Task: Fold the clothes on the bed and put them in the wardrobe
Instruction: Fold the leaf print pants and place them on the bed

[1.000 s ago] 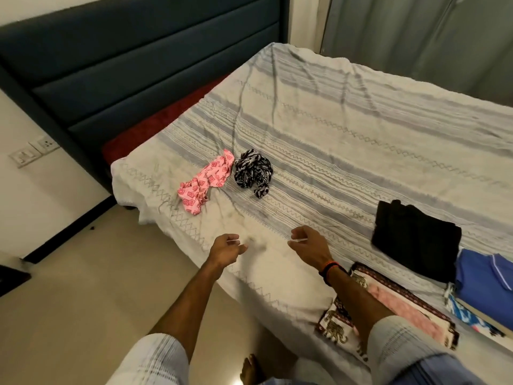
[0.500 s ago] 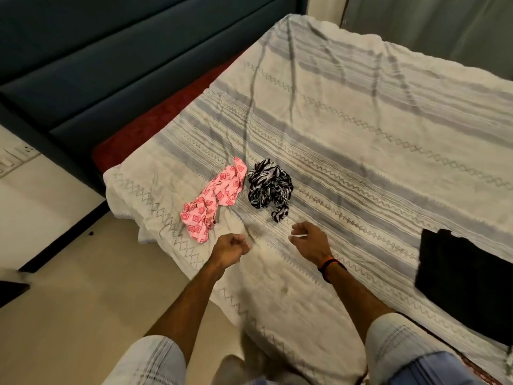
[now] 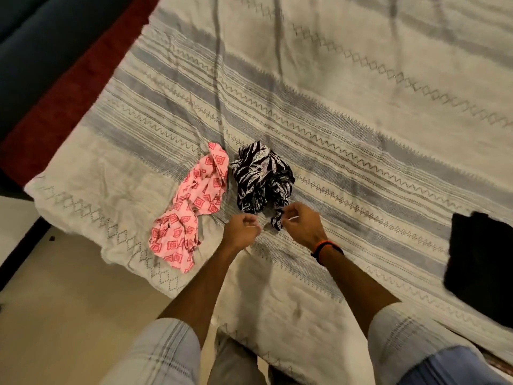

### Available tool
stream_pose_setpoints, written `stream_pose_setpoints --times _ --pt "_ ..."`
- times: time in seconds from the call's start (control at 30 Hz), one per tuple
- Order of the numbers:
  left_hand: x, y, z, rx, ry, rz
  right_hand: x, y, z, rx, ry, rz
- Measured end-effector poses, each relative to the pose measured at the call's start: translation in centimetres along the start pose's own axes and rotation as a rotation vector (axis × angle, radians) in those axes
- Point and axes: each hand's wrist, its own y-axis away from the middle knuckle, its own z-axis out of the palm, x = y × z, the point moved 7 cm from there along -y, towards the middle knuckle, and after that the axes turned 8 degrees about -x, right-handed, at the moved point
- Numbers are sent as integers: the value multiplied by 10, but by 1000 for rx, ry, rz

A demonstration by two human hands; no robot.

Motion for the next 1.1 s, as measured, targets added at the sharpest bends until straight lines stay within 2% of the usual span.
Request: stream_pose_setpoints --times 0.1,0.23,0.33,0.43,0.63,0.73,0.9,1.1 --pt "6 -43 -3 65 -47 -21 -1 -44 12 -30 6 42" --pt "17 -70 -7 255 -212 -29 2 -80 27 -70 -19 96" --pt "24 -79 -6 302 -327 -74 5 -90 33 -86 -28 111" --pt "27 -86 -7 343 -347 -79 6 -100 36 -111 -44 122" --pt "32 -76 -8 204 -101 27 -7 -89 41 -247 -138 105" --pt "42 -53 -9 146 0 101 -21 -73 34 -236 -200 79" --pt "58 -4 -25 166 182 207 -45 -40 20 -268 -215 -49" --pt "100 74 -31 86 136 406 -94 30 -17 -177 -115 -307"
